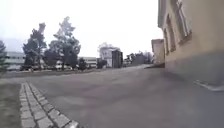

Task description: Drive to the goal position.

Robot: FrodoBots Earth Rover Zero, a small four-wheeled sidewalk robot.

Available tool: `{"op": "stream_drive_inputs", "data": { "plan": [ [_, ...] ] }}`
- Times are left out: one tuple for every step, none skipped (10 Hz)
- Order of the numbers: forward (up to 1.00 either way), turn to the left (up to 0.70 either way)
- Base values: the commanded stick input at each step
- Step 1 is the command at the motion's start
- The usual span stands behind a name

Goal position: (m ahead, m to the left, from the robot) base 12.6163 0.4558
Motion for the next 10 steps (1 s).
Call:
{"op": "stream_drive_inputs", "data": {
  "plan": [
    [0.70,0.00],
    [0.70,0.00],
    [0.70,0.00],
    [0.70,0.00],
    [0.70,0.00],
    [0.70,0.00],
    [0.70,0.00],
    [0.70,0.00],
    [0.70,0.00],
    [0.70,0.00]
  ]
}}
